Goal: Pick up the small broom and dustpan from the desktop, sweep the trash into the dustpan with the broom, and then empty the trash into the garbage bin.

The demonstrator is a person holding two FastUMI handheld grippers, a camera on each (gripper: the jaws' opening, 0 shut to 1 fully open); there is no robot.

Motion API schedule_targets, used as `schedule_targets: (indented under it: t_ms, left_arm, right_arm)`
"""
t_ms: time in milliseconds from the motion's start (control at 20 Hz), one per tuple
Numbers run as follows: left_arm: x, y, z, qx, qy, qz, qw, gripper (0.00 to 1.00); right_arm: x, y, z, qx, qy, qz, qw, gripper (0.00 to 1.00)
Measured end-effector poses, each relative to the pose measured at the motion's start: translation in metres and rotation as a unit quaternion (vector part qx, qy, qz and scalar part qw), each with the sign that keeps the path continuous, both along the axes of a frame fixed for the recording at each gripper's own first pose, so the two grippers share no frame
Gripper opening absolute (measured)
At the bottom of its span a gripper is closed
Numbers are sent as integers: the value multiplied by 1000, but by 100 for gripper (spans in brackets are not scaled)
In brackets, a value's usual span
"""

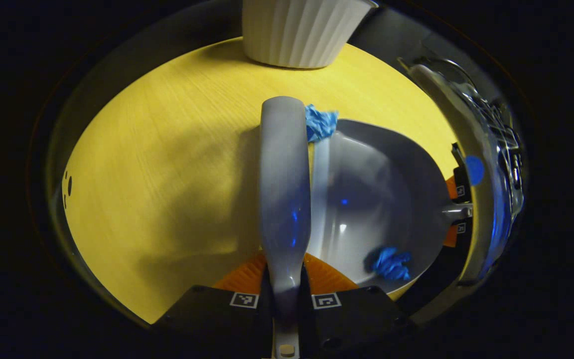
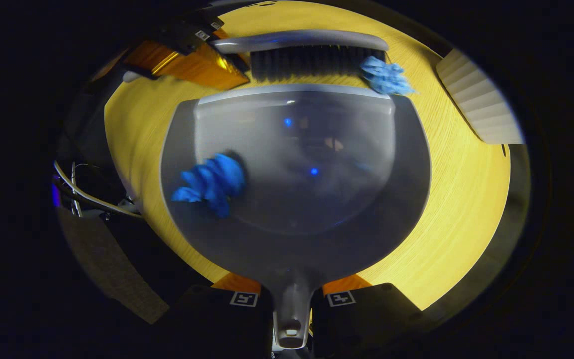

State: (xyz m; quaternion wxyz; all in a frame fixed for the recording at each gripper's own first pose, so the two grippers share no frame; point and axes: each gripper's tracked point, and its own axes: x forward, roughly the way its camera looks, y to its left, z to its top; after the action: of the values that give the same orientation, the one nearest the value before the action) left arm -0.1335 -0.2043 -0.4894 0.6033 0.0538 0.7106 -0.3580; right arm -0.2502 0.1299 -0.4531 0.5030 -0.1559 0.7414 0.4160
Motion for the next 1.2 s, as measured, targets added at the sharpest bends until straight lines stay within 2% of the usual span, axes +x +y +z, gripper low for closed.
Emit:
schedule_targets:
  t_ms: [100,200,450,650,750,800,850,950,1050,1200]
  left_arm:
    - [-6,-5,-1,-6,1,-4,1000,25]
    - [-10,-4,4,-11,20,12,1000,24]
    - [-6,29,6,16,14,12,1000,24]
    - [35,28,-10,13,-25,14,999,24]
    - [46,11,-15,-4,-37,-7,999,28]
    - [48,2,-16,-13,-35,-26,999,24]
    - [45,-7,-20,-20,-30,-46,998,28]
    - [41,-16,-16,-40,-13,-72,997,24]
    - [40,-17,-15,-42,-10,-87,995,24]
    - [22,-16,-3,-71,16,-94,993,24]
  right_arm:
    - [-1,-2,2,2,1,0,1000,35]
    - [-2,-7,-2,1,2,-1,1000,35]
    - [-3,-9,-4,-1,3,-2,1000,35]
    - [-3,-10,-5,-3,3,-2,1000,36]
    - [-4,-11,-5,-2,3,-2,1000,35]
    - [-4,-11,-5,-3,3,-3,1000,35]
    - [-4,-12,-6,-6,1,-2,1000,35]
    - [-6,-13,-6,-11,7,-6,1000,35]
    - [-5,-12,-6,-5,4,-7,1000,35]
    - [-6,-14,-6,-1,6,-7,1000,35]
